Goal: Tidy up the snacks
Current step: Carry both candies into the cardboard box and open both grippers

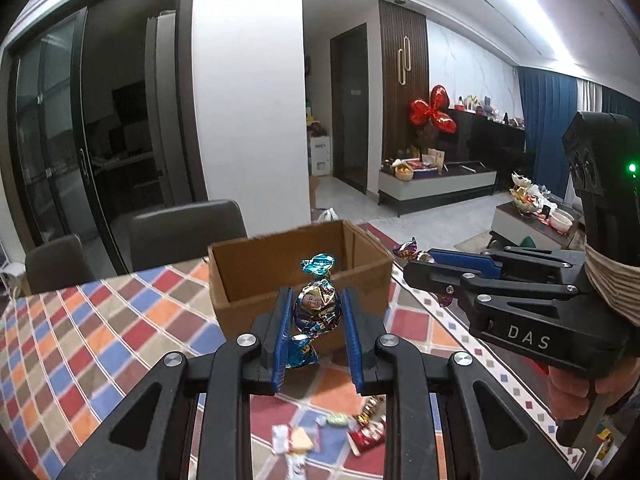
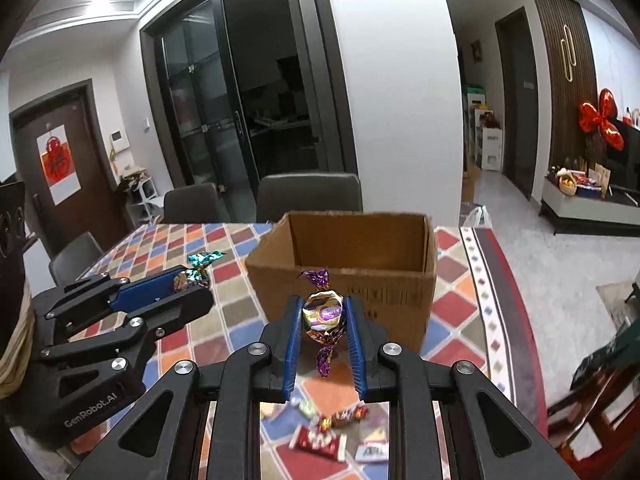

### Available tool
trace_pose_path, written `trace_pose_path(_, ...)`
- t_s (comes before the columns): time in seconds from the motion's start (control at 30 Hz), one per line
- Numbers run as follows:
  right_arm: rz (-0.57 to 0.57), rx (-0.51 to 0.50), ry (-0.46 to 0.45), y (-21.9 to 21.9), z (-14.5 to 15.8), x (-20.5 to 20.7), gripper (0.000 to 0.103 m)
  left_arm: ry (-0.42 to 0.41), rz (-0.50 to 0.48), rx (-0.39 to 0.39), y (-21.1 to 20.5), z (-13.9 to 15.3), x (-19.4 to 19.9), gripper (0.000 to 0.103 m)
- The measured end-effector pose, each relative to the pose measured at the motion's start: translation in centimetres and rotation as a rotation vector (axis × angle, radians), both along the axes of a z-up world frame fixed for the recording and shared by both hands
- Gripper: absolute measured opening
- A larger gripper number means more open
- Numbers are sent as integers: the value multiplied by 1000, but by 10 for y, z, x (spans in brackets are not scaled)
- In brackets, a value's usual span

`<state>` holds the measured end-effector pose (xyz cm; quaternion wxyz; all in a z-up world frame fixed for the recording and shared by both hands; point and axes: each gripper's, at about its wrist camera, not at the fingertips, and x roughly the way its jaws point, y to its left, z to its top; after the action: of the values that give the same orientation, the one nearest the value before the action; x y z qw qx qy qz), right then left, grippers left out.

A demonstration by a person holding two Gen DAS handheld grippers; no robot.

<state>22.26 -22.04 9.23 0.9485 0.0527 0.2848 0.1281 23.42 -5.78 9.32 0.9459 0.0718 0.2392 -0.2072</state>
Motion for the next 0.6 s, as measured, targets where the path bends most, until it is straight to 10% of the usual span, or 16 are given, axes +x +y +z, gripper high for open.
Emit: trace_pose_path(0.6, -14, -74, 51, -7, 2, 93, 23, 37, 12, 77, -14, 2, 107, 25)
